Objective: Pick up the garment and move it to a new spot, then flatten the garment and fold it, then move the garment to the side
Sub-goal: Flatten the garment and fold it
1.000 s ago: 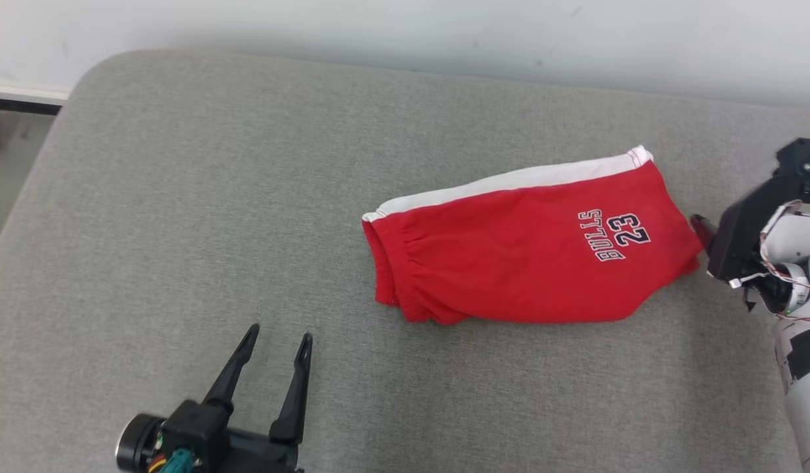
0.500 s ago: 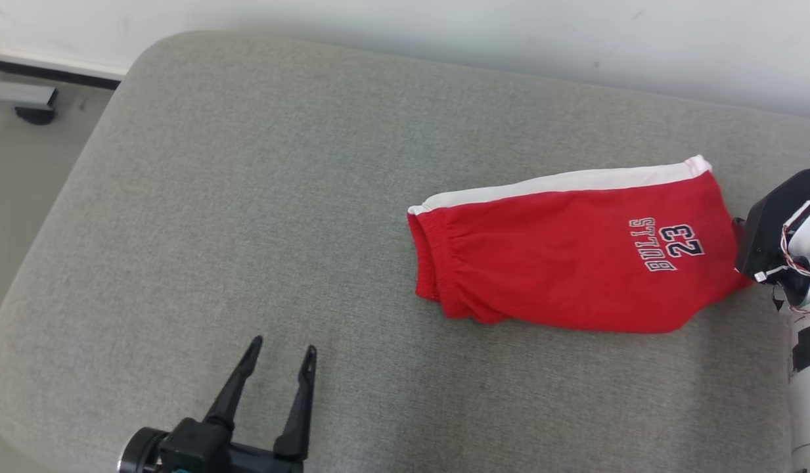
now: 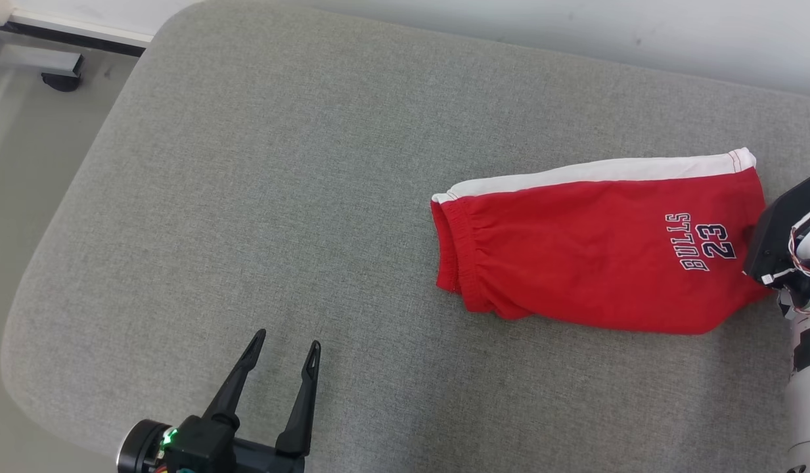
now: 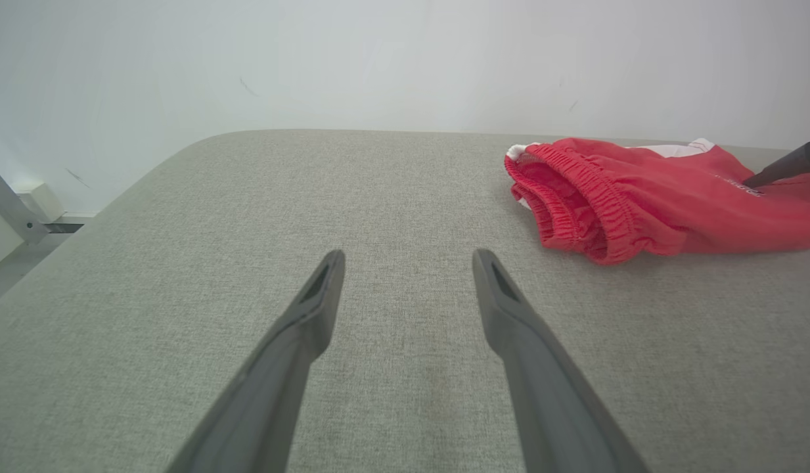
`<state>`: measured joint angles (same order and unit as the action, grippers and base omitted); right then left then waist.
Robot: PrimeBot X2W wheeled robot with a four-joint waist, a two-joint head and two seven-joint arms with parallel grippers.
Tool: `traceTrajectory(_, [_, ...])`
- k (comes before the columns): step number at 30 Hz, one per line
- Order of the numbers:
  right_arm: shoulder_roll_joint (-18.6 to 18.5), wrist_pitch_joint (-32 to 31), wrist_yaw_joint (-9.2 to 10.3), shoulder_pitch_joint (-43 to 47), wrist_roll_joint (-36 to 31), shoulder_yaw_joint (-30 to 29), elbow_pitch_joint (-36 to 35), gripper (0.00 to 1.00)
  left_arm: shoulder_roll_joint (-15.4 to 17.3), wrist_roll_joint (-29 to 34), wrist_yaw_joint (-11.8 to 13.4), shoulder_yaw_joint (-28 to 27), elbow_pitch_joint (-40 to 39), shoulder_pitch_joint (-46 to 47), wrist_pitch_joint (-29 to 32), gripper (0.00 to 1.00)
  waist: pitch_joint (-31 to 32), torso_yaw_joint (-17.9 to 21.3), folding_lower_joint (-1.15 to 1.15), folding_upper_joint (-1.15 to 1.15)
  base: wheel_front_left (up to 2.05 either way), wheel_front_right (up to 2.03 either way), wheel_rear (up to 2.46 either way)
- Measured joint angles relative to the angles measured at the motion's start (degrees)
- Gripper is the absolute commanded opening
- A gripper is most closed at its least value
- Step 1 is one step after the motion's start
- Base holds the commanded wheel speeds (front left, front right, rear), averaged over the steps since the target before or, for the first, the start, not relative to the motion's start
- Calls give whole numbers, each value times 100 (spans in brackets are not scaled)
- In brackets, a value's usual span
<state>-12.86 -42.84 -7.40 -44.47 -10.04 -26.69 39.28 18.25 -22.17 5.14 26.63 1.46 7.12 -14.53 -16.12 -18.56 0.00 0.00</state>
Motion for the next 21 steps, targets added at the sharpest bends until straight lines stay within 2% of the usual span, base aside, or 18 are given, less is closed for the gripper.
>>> traceTrajectory(1, [11, -9, 0, -1, 1, 0, 15, 100, 0, 0, 3, 3, 0, -1, 0, 100, -11, 0, 0, 0, 0, 0, 0])
traceTrajectory(4, [25, -46, 0, 3, 9, 49, 46, 1, -1, -3, 11, 20, 0, -3, 1, 100, -33, 12, 0, 0, 0, 0, 0])
traceTrajectory(13, [-3, 129, -19, 169, -254, 80, -137, 0, 20, -103, 69, -35, 73, -10, 7, 100, 26, 128, 0, 1, 0, 0, 0])
traceTrajectory(21, [75, 465, -16, 701, -375, 127, -727, 0, 7, -170, 100, -20, 153, -132, 5, 100, 284, 319, 0, 1, 0, 0, 0])
